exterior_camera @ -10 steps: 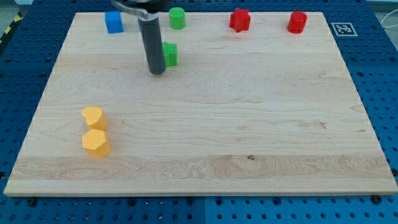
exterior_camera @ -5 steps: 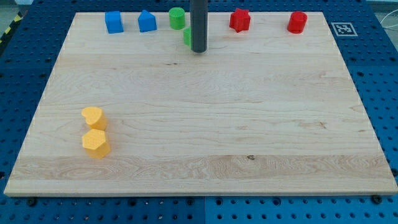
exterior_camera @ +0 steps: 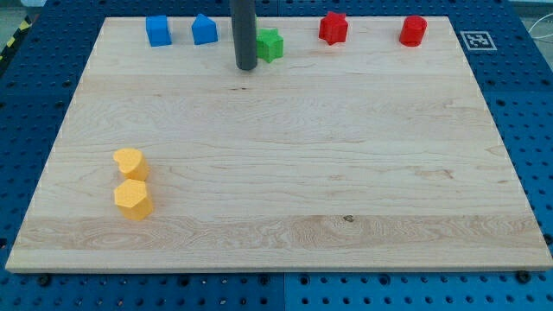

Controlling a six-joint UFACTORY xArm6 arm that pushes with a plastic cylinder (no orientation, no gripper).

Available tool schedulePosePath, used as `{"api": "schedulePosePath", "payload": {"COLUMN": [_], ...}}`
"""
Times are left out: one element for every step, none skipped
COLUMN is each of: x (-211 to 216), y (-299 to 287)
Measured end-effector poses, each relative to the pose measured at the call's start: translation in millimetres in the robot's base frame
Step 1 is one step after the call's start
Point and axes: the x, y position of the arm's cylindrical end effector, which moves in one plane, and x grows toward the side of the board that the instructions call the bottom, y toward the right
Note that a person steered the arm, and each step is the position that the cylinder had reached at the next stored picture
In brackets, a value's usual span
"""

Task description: Push the green star to the top center

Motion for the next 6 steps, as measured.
{"api": "schedulePosePath", "payload": {"x": [-17.7, -23.7, -26.5, -25.9, -18.0, 0.7], "y": [14.1, 34.7, 54.8, 60.7, 72.5, 75.4]}}
